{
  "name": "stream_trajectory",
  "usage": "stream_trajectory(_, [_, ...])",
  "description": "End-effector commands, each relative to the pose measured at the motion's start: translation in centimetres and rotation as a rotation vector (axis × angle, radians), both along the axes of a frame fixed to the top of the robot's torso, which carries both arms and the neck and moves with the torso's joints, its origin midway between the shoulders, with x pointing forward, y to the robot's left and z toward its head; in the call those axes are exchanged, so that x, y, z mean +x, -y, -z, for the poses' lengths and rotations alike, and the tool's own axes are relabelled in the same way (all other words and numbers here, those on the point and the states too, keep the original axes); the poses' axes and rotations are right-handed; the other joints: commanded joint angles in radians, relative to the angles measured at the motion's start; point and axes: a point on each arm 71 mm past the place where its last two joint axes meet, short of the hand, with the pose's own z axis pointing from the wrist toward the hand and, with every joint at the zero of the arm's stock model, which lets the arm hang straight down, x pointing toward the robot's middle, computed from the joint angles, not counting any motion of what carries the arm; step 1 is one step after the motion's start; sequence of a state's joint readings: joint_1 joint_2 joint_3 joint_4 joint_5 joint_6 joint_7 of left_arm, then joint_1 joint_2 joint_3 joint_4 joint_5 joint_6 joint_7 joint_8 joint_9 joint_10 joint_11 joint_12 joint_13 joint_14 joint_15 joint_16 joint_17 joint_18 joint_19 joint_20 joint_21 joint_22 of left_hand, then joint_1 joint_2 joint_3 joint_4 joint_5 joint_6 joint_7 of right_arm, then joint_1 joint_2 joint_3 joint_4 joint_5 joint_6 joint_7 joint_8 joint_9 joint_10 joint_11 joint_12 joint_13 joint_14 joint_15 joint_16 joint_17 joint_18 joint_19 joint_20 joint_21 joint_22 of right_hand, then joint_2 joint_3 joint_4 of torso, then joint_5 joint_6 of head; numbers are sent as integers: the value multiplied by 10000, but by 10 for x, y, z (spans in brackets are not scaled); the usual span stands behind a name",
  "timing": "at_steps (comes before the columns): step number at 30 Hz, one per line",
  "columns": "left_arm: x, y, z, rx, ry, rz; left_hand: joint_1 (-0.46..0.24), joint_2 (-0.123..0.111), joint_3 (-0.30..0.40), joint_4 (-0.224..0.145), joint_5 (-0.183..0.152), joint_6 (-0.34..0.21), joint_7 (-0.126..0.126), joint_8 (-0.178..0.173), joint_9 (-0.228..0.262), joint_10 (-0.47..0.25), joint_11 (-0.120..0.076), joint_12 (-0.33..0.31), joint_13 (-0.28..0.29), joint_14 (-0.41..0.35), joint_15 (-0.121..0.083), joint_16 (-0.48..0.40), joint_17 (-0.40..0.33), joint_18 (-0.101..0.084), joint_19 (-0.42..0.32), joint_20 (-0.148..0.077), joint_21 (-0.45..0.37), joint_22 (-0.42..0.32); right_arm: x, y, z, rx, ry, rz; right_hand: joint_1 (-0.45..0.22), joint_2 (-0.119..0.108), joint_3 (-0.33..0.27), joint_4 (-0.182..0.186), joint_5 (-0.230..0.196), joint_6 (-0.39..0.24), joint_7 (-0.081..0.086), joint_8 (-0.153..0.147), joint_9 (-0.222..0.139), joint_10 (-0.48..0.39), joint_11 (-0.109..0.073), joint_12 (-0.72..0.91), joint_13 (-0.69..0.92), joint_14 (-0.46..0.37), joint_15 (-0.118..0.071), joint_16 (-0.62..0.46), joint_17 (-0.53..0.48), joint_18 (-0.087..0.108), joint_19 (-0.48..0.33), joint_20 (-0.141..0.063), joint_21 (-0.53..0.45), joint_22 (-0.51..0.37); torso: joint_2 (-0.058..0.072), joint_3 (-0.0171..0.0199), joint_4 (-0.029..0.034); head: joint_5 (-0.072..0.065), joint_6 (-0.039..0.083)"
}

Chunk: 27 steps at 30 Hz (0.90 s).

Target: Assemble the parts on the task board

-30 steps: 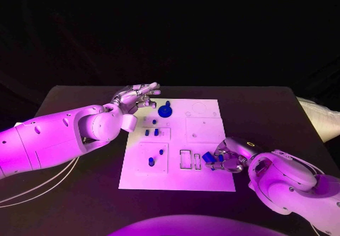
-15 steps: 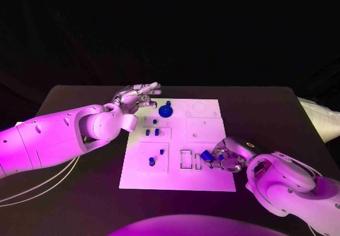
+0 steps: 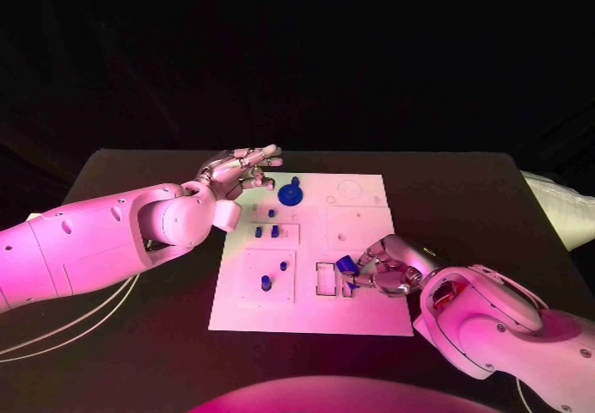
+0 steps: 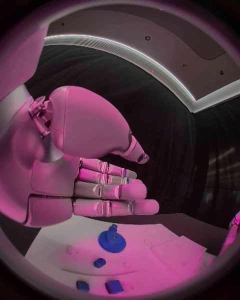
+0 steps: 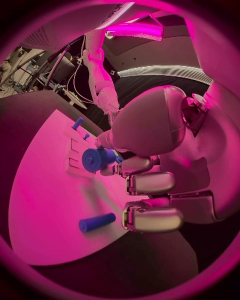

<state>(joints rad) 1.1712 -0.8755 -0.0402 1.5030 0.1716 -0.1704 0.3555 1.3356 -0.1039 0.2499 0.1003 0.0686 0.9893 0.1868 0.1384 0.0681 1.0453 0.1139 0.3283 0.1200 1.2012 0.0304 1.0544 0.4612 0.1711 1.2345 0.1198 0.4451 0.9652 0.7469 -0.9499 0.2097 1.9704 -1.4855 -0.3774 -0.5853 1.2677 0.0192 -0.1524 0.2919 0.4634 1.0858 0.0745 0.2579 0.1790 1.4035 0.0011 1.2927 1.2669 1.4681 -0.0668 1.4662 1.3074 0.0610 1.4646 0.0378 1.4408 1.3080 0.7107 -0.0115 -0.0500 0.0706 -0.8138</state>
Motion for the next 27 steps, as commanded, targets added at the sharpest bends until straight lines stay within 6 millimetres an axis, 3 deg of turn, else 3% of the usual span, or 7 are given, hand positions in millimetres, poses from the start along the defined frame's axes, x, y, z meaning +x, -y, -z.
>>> stream_trajectory(1, [-1, 3, -1, -117, 76, 218, 0, 31, -58, 17, 56, -43, -5, 55, 0, -65, -13, 15, 14, -60, -13, 50, -11, 98, 13, 82, -38, -14, -1, -6, 6, -61, -674, -192, -252, -63, -92, 0, -126, 124, -51, 84, 450, -5, -88, -87, -50, 620, -88, 23, 276, -77, 62, -60, 30, 103, 4, -4, 3, 14, -15])
stream_trajectory(5, [-1, 3, -1, -112, 62, 225, 0, 31, -58, 17, 56, -43, -5, 55, 0, -65, -13, 15, 14, -60, -13, 50, -11, 98, 13, 82, -38, -14, 0, -13, 9, -103, -851, -374, -418, 57, -165, 5, -234, 131, -68, 94, 513, -5, -101, -134, -70, 620, -100, 20, 275, -76, 62, -66, 29, 103, 7, -17, 13, -13, -28])
stream_trajectory(20, [-2, 4, -1, -117, 48, 254, 0, 31, -58, 17, 56, -43, -5, 55, 0, -65, -13, 15, 14, -60, -13, 50, -11, 98, 13, 82, -38, -14, 2, -26, 14, -125, -869, -626, -608, 191, -296, -7, -436, 131, -88, 111, 626, -70, -120, -333, -226, 613, -116, 1, 244, -75, 61, -78, 25, 102, 10, 13, -5, 60, -28])
stream_trajectory(23, [-2, 4, -1, -109, 40, 247, 0, 31, -58, 17, 56, -43, -5, 55, 0, -65, -13, 15, 14, -60, -13, 50, -11, 98, 13, 82, -38, -14, 3, -28, 15, -100, -851, -620, -784, 218, -484, -9, -1104, 110, -91, 120, 726, -121, -122, -496, -343, 608, -119, -16, 221, -74, 54, -85, 15, 91, 6, 10, -8, 63, -36])
stream_trajectory(27, [-2, 4, -1, -103, 34, 247, 2, 43, -85, 12, 58, -55, -4, 69, 2, -87, -13, 45, 17, -68, -11, 58, -24, 99, 12, 85, -44, -22, 3, -28, 15, -121, -761, -590, -1390, 185, -962, -5, -2857, 57, -84, 126, 880, -177, -110, -702, -479, 593, -115, -60, 151, -69, 43, -91, -4, 74, 12, 8, -4, 60, -38])
